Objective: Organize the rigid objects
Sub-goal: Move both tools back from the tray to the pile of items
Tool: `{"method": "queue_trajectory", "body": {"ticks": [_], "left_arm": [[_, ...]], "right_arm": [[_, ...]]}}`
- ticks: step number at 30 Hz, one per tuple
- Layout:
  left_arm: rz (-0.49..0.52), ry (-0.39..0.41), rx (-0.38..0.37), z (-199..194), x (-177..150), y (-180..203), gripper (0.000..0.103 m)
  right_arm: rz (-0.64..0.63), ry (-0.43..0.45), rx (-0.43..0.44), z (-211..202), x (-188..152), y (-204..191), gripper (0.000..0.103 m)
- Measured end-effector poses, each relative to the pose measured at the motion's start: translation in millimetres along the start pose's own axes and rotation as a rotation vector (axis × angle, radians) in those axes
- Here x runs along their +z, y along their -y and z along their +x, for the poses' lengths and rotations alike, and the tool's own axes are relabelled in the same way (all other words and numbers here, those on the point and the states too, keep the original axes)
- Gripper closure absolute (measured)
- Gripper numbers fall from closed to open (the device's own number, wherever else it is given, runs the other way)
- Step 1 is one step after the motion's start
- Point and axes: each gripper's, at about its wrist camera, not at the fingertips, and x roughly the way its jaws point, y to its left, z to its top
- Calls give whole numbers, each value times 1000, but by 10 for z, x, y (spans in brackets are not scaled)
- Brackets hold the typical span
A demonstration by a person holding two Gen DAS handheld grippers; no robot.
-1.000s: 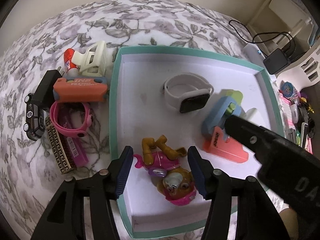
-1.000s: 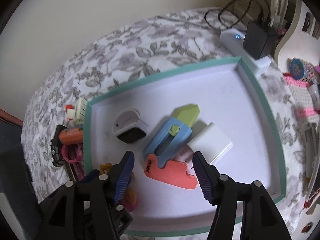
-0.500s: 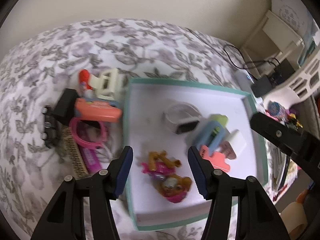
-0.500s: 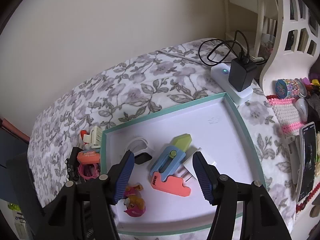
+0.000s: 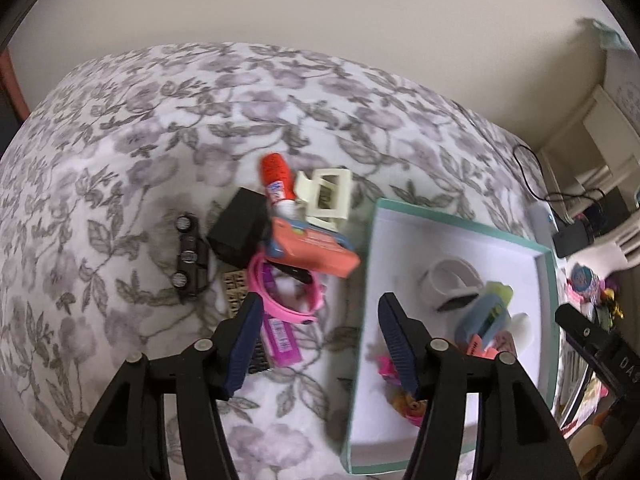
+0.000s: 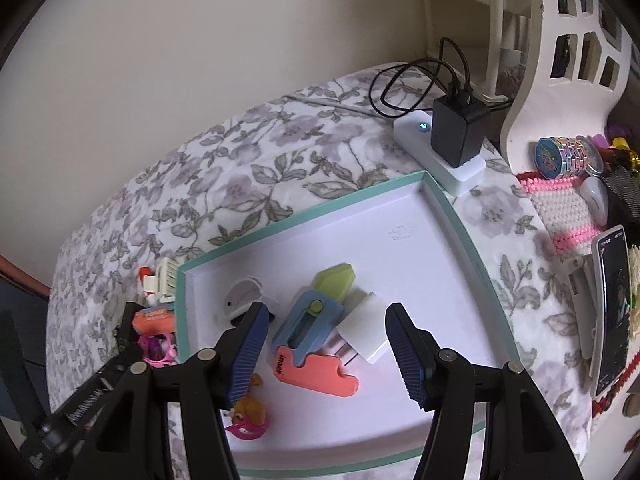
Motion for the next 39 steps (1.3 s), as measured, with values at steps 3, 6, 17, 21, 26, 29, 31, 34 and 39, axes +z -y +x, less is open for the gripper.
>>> {"method": "queue_trajectory", "body": {"ticks": [3,6,17,21,26,29,31,34,39], "left_arm": [[-29,4,14,-1,37,-113,40],[-61,16,46,-1,76,-258,15],[-185,61,138,-37,142,-823,9],[-221,83,144,-89,168,-981,9],[-271,106,144,-167,200,-1188,9],[-282,113,144,-204,209,-1284,9],[-288,117,145,-222,218,-1345,9],[-296,121,149,-239,235,-1436,8],[-311,121,153,-231,257,-1597,8]], "right_arm": [[-57,-10,-29,96,-58,-143,28],[-119,-31,-20,205,-141,-346,24],[-231,-22,43,330,-334,-831,0],[-233,-8,109,304,-361,-951,0],[-242,13,181,280,-399,-1142,0],[-244,22,215,282,-419,-1259,0],[-250,21,235,284,-441,-1343,0],[-271,11,253,315,-476,-1484,0],[-311,15,265,343,-544,-1697,0]]}}
